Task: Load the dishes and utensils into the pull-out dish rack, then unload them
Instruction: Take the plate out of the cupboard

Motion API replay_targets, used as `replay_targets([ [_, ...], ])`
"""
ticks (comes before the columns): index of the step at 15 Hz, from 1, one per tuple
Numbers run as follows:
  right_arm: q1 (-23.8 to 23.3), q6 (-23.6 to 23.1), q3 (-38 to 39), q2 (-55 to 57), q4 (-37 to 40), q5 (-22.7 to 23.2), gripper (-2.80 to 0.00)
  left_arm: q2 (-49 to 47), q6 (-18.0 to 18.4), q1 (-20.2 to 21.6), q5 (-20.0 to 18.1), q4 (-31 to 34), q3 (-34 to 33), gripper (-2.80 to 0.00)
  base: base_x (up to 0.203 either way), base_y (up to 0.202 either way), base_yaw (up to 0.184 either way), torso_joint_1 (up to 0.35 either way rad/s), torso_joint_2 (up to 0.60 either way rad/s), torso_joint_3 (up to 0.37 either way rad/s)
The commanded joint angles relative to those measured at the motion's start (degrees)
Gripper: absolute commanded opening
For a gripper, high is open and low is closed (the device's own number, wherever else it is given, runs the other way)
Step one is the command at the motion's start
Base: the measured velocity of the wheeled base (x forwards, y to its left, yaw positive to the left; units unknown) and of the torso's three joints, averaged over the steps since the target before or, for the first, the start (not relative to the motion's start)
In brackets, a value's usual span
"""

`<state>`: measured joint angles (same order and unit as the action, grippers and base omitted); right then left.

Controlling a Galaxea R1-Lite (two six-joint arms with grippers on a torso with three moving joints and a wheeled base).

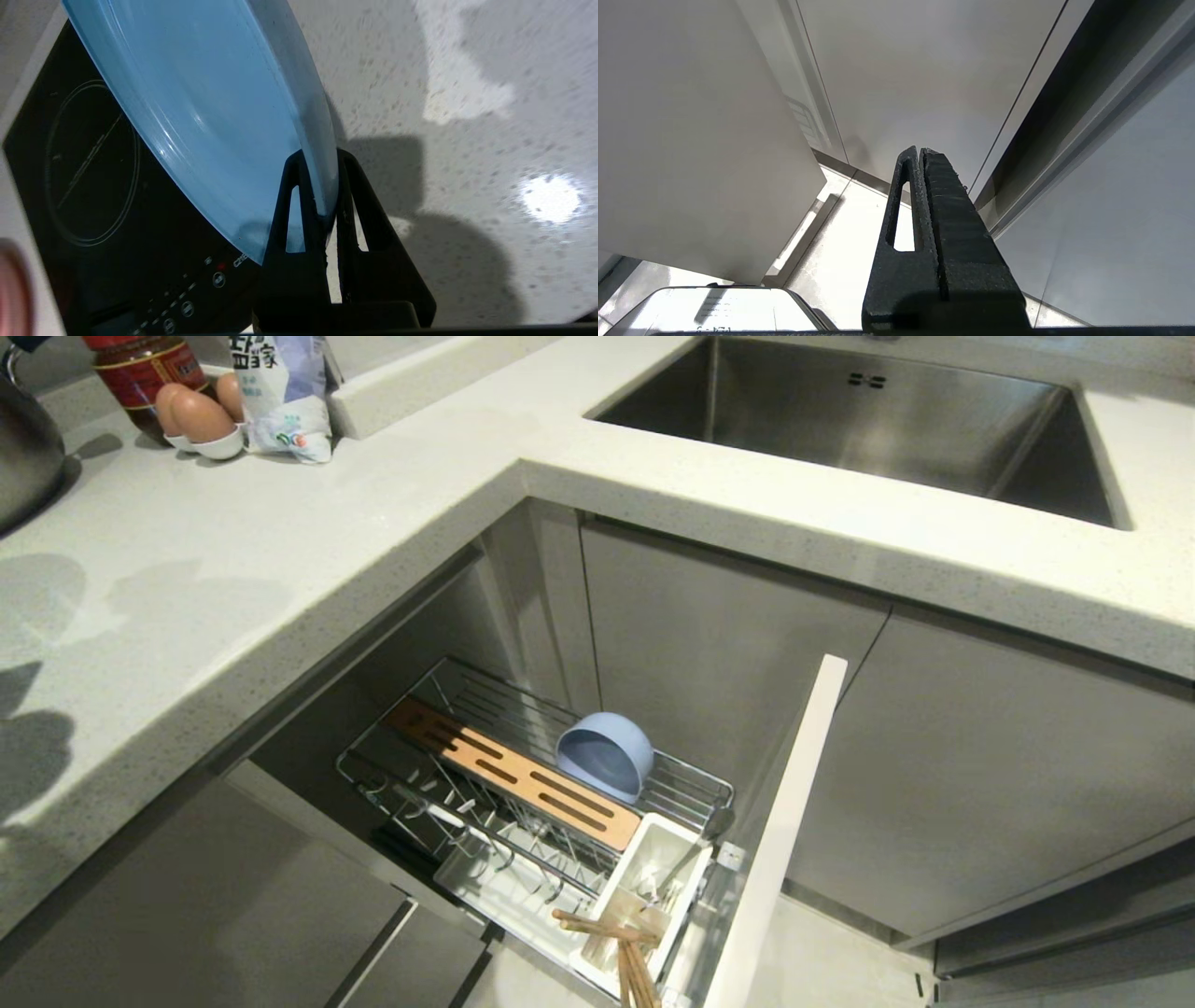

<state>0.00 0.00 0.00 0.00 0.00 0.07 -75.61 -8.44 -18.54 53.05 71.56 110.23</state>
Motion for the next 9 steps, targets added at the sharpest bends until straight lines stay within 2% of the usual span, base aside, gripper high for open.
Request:
replay_targets([
  [1, 0.00, 0.00, 0.00, 0.00, 0.00, 0.01, -2.80, -2.72, 0.02, 0.00, 0.90, 1.26, 0.16, -2.80, 0.000, 0.000, 0.000, 0.000, 0.00, 0.000],
  [9, 0.00, 0.00, 0.00, 0.00, 0.00, 0.01, -2.80, -8.94, 0.09, -0.09, 2.22, 15.11, 0.51, -2.80, 0.000, 0.000, 0.000, 0.000, 0.00, 0.000],
])
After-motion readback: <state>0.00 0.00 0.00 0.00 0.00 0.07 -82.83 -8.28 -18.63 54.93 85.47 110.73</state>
